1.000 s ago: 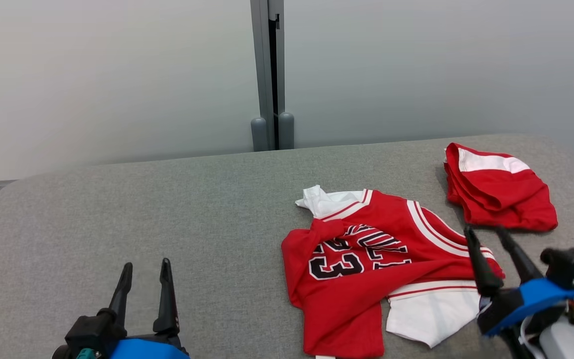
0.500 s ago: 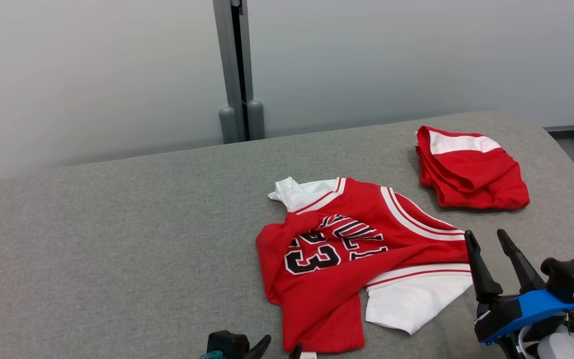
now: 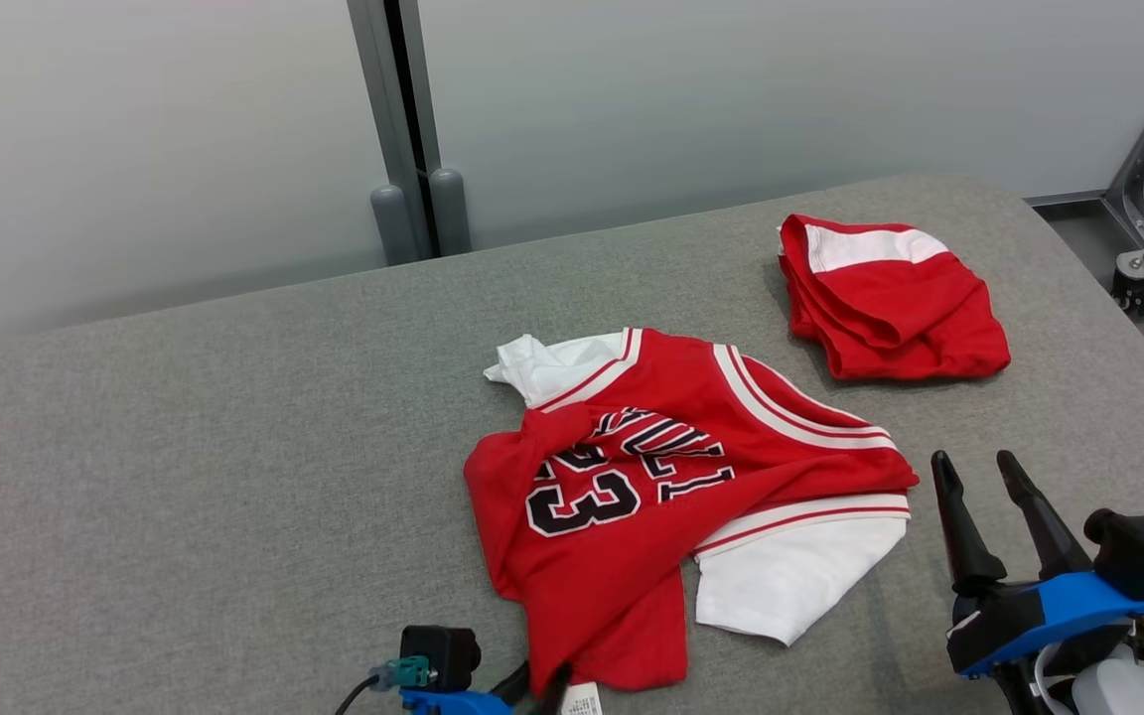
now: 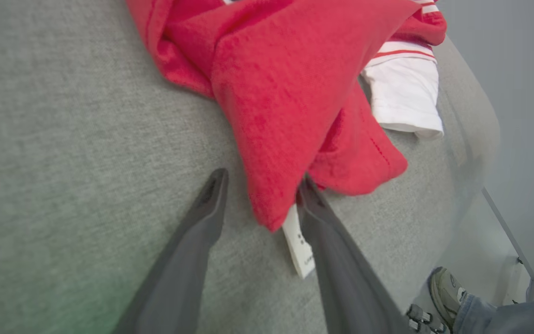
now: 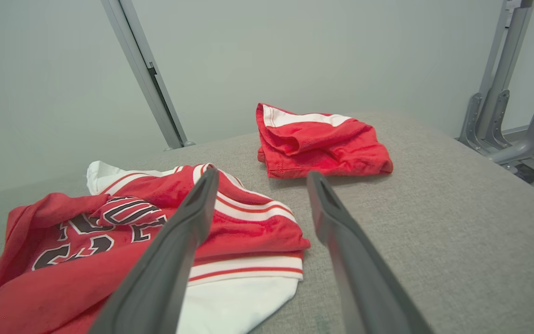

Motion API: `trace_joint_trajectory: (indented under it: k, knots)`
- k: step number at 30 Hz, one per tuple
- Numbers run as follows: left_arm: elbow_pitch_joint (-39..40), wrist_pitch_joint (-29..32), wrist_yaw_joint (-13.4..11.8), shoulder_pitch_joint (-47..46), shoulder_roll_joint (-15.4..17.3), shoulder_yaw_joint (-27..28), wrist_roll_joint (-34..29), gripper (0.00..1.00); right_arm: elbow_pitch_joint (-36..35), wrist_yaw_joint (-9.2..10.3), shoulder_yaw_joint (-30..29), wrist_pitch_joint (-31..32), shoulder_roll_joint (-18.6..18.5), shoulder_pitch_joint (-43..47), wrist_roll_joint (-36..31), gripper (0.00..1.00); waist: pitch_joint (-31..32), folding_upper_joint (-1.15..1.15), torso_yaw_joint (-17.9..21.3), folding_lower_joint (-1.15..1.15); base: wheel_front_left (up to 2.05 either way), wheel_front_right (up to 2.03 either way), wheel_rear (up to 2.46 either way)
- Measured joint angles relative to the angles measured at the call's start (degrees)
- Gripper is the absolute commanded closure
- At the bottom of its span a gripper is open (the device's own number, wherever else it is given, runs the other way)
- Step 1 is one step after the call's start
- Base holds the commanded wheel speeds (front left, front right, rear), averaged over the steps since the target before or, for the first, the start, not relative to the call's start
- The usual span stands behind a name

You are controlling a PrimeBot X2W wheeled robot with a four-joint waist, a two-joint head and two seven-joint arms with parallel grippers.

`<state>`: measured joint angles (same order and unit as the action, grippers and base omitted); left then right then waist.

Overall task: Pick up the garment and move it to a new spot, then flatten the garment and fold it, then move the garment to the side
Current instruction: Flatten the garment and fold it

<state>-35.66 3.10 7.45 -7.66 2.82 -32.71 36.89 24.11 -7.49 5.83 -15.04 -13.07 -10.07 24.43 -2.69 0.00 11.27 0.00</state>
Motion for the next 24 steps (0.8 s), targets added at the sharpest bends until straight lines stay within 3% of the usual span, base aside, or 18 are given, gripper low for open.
trace_joint_trajectory:
  k: [5,8,15,20,24]
  knots:
    - [-1.6,-2.2,-0.4,-2.4,0.3,-1.5,-1.5,1.00,-0.2,0.00,-0.7,0.0,0.6,0.0,0.0,0.00,-0.1,0.01,-1.3,0.01,0.00,0.00,0.00]
    - [1.3,-4.1,-1.8,-3.9,2.9,-0.9,-3.3,1.00,-0.4,0.00,-1.3,0.0,1.0,0.0,-0.2,0.00,0.6,0.00,-2.5,0.00,0.00,0.00,0.00]
    - [13.7,-0.3,-6.7,-8.6,16.1,0.9,-10.3,1.00,-0.5,0.00,-1.8,0.0,2.6,0.9,-0.6,0.00,2.0,0.00,-5.3,0.00,0.00,0.00,0.00]
    - [17.4,3.7,-9.4,-13.8,26.1,-1.3,-21.0,1.00,-0.4,0.00,-0.8,0.0,3.1,0.7,-0.8,0.00,1.6,0.01,-5.8,0.00,0.00,0.00,0.00]
    - [20.9,3.7,-9.4,-12.2,24.5,-5.7,-23.8,1.00,-0.4,0.00,-0.4,0.0,3.2,0.4,-0.8,0.00,1.4,0.00,-5.3,-0.01,0.00,0.00,0.00]
